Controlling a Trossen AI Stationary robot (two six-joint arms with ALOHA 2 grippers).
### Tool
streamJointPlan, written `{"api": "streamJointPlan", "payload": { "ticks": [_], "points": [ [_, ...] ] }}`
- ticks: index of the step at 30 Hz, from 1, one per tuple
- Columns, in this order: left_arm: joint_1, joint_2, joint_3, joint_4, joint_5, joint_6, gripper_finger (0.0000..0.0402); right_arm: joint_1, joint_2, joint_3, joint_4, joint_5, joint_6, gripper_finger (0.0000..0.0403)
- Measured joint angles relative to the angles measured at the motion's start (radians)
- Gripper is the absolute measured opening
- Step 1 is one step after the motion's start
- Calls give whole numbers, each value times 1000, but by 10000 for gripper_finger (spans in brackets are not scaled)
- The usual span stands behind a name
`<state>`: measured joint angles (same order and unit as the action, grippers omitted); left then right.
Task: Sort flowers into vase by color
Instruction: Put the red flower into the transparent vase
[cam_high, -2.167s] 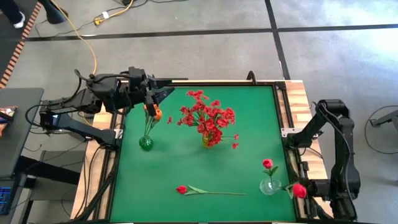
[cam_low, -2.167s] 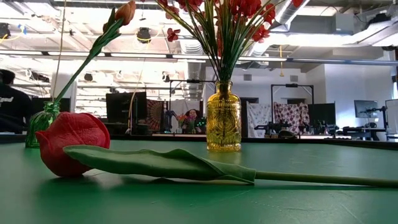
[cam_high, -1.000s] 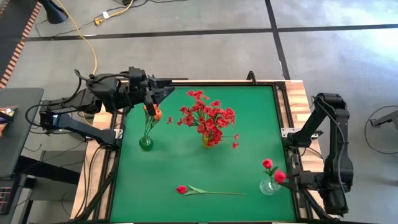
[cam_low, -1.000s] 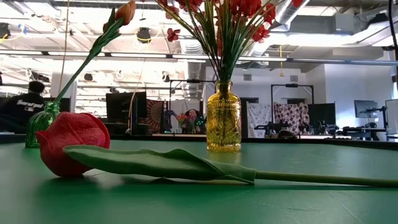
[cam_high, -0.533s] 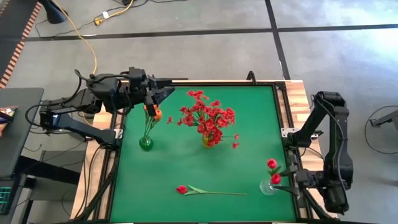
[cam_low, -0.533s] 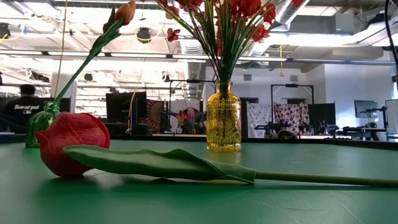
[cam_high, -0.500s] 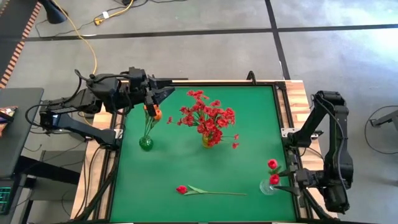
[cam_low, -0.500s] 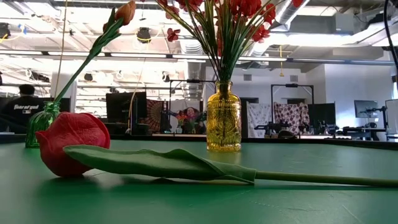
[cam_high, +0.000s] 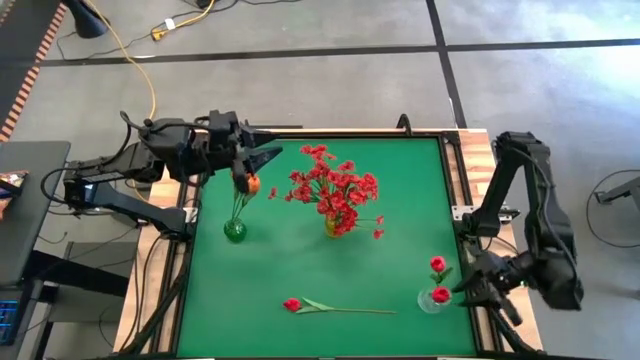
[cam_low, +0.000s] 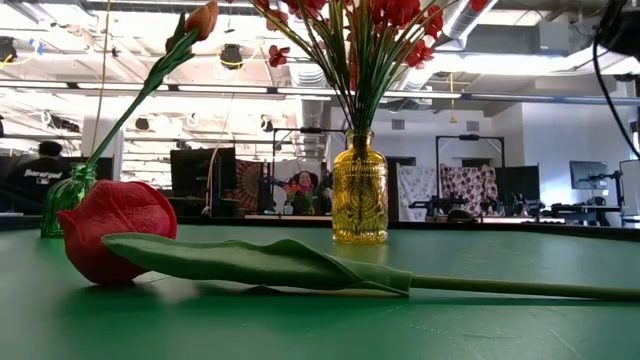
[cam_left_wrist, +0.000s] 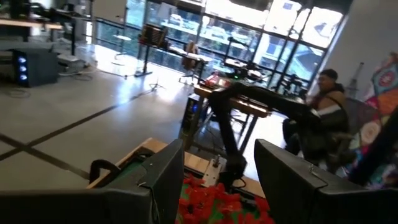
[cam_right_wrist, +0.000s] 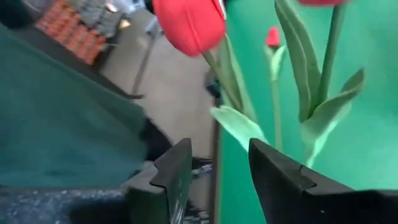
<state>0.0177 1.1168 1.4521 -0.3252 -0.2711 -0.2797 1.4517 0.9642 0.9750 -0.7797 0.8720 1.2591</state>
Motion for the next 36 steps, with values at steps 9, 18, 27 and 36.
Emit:
{"api": "streamJointPlan", "payload": {
  "ticks": [9, 18, 27, 36],
  "points": [
    [-46, 14, 0, 3, 162, 98, 183, 0, -167, 1, 77, -44, 46, 179],
    [-225, 55, -1, 1, 213, 246, 183, -34, -271, 1, 106, -32, 50, 179],
    [-425, 136, -1, -12, 206, 277, 183, -123, -312, 1, 134, -32, 50, 179],
    [-492, 269, -1, -130, 145, 166, 183, -165, -324, 1, 129, -32, 18, 179]
  ]
}}
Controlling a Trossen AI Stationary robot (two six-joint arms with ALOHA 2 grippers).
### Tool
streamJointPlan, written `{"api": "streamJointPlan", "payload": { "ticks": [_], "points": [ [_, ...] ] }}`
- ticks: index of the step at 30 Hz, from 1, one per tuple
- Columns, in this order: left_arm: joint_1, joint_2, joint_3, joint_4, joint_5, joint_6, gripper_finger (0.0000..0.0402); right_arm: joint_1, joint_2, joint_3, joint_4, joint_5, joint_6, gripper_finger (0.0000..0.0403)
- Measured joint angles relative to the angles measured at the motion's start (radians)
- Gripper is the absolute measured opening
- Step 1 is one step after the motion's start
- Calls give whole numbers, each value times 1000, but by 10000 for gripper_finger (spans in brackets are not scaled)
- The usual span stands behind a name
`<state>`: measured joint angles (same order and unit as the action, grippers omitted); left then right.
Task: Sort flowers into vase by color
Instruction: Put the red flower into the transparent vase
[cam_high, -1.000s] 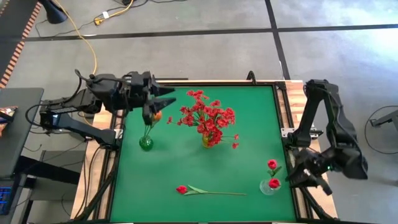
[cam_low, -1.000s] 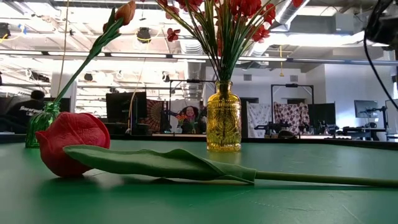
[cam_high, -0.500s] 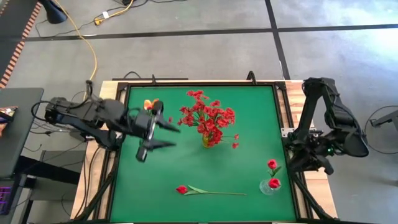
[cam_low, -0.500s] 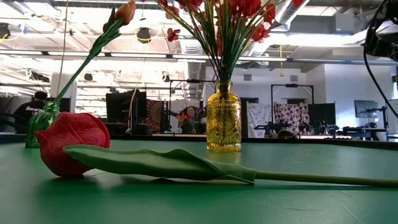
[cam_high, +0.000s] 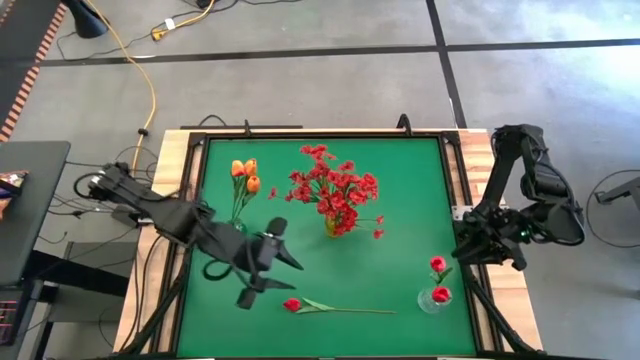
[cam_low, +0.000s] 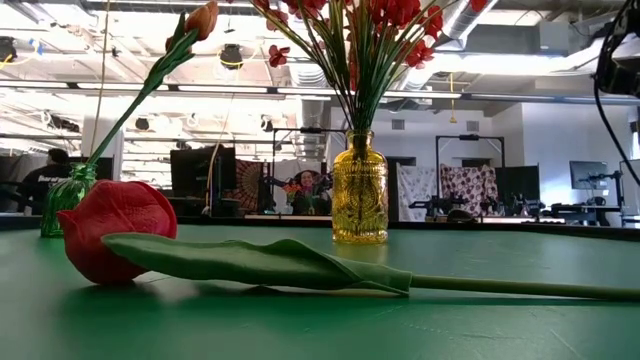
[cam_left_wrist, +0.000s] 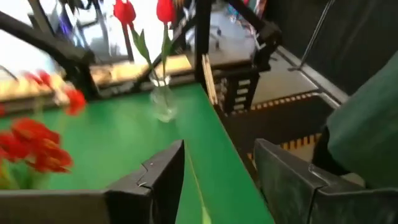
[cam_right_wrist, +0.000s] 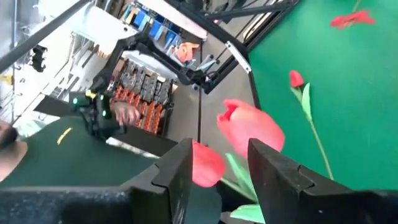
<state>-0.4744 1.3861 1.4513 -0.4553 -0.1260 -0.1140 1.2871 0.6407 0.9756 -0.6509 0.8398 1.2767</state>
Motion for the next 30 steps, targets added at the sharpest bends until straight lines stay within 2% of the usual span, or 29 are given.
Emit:
{"api": "streamJointPlan", "payload": {
  "ticks": [4, 7, 11, 15, 19, 30],
  "points": [
    [1, 41, 0, 3, 44, -73, 183, -37, -2, 0, -5, 23, -2, 179],
    [2, 54, 0, 5, 38, -111, 183, -76, -3, 0, -7, 31, -2, 179],
    [3, 57, 0, 4, -9, -170, 183, -128, -10, 0, -5, 29, -38, 179],
    [2, 56, 0, 5, -98, -188, 183, -179, -21, 0, 2, 30, -123, 179],
    [1, 93, 2, 28, -122, -218, 183, -232, -22, 0, 49, 30, -184, 179],
    [33, 330, 1, 17, -117, -110, 183, -388, 18, 0, 395, 30, -595, 179]
  ]
}}
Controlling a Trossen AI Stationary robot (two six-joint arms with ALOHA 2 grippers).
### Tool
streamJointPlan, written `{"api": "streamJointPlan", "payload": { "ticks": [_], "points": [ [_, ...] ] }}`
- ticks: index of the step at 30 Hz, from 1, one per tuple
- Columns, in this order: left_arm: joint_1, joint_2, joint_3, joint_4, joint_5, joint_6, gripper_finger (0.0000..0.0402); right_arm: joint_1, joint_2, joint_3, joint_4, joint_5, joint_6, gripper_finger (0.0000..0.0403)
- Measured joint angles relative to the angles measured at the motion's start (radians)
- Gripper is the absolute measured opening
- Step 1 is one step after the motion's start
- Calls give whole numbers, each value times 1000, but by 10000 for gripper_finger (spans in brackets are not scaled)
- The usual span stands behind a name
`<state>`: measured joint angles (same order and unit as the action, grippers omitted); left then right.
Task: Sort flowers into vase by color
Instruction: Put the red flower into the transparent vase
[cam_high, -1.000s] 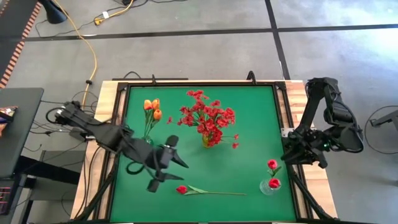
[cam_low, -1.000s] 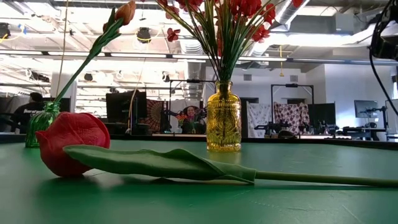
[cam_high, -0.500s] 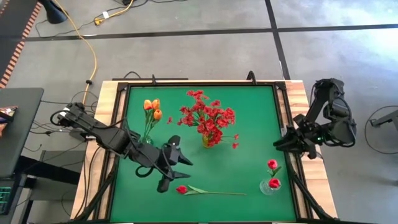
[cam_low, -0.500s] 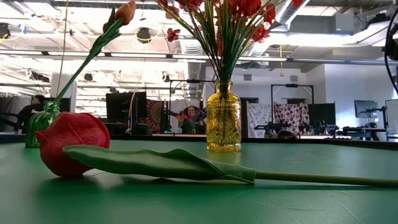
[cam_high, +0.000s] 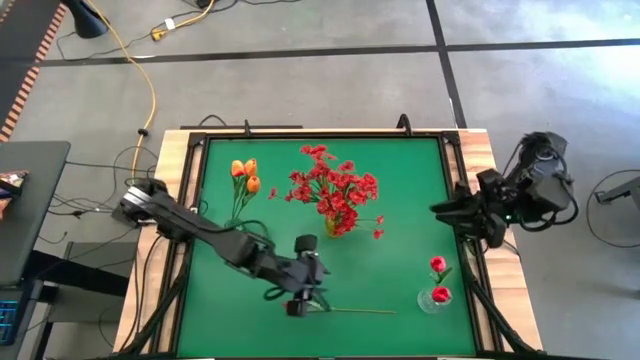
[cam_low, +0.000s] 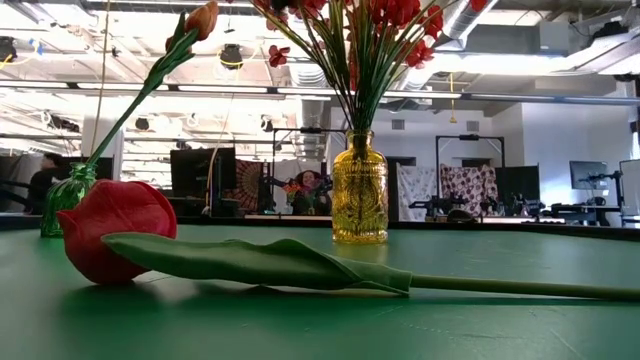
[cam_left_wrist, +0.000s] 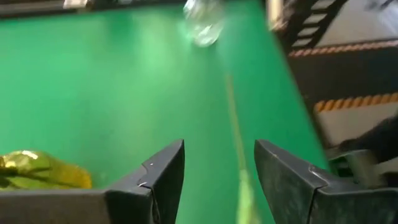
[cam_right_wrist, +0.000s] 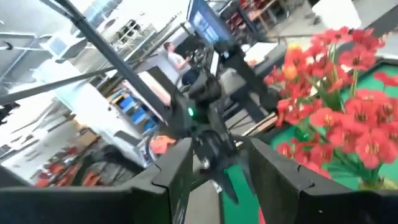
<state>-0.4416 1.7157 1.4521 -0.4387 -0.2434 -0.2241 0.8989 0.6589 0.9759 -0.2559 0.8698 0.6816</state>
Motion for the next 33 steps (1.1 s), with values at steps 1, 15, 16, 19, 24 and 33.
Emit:
{"api": "streamJointPlan", "payload": {
  "ticks": [1, 15, 16, 19, 24, 33],
  "points": [
    [8, 21, 0, 2, -4, 4, 183, -13, 6, 0, 14, 0, -13, 179],
    [-30, 322, -1, 212, 25, -102, 183, -100, 29, -1, -2, -20, 51, 179],
    [-30, 329, -1, 219, 25, -107, 183, -101, 29, -1, -16, -21, 51, 179],
    [-28, 346, 2, 229, 23, -97, 183, -101, 27, -1, -47, -33, 52, 179],
    [-31, 418, -1, 239, 82, -90, 183, -101, 27, -1, -77, -44, 51, 179],
    [-52, 488, 5, 273, 27, -187, 182, -101, 18, -1, -102, -101, 46, 179]
  ]
}}
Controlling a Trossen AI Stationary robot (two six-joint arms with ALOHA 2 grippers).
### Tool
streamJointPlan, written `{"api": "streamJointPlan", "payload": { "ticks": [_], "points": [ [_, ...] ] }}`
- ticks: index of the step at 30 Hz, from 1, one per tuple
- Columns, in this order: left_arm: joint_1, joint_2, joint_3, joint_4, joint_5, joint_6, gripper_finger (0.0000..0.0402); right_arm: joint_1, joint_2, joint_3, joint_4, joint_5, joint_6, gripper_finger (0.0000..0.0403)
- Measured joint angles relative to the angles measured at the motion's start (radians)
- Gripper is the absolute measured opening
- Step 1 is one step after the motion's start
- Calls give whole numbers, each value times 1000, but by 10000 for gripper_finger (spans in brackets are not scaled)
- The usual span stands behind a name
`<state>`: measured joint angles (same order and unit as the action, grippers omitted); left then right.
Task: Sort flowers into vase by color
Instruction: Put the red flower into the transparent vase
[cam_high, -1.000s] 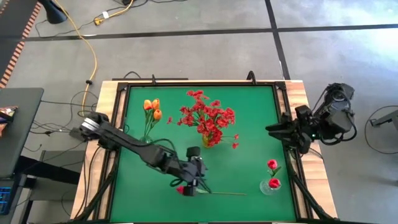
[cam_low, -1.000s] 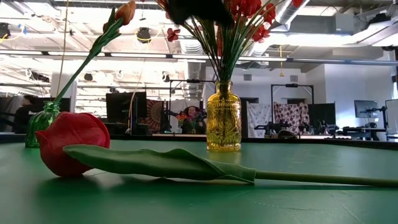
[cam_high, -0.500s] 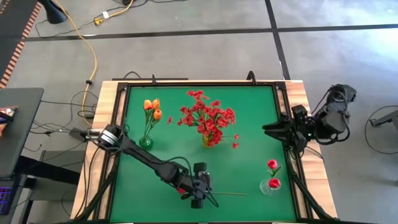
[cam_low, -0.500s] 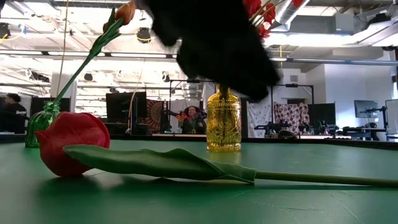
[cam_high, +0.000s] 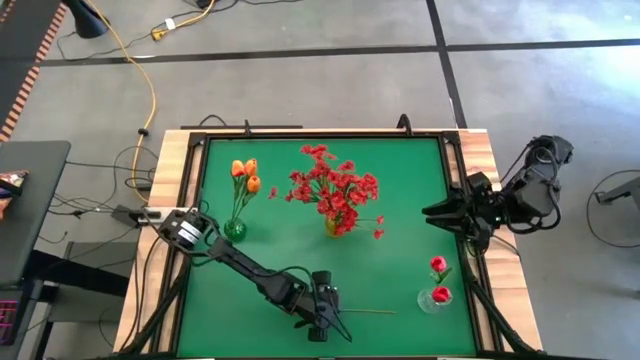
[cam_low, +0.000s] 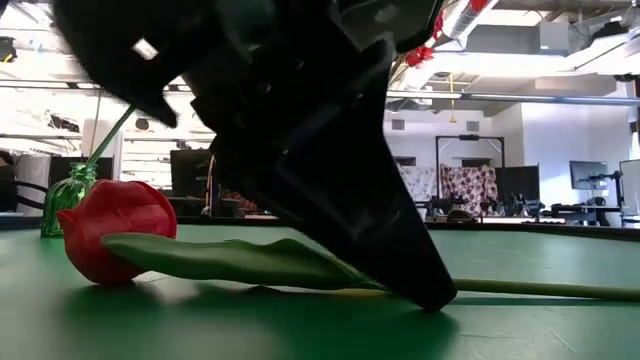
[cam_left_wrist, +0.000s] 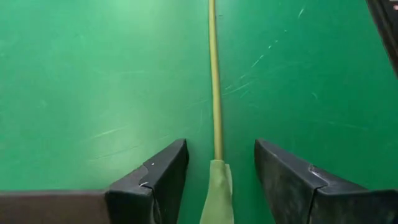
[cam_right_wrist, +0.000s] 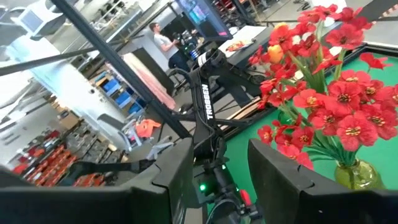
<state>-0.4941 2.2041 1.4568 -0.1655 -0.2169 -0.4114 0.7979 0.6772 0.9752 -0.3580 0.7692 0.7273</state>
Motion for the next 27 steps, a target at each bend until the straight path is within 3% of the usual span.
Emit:
{"api": "streamJointPlan", "payload": {
  "ticks": [5, 15, 21, 27],
  "points": [
    [-28, 2, 0, -11, -65, 81, 153, 0, -31, 0, -4, -16, -2, 179],
    [-41, -3, -3, -30, -72, -2, 10, 0, -58, 0, -3, -15, -4, 179],
    [-26, -72, -11, -77, -61, 22, 6, 0, -55, 0, -2, -14, -25, 179],
    [-7, -254, -7, -159, -79, 93, 2, 0, -57, 0, 0, -12, -29, 179]
  ]
}}
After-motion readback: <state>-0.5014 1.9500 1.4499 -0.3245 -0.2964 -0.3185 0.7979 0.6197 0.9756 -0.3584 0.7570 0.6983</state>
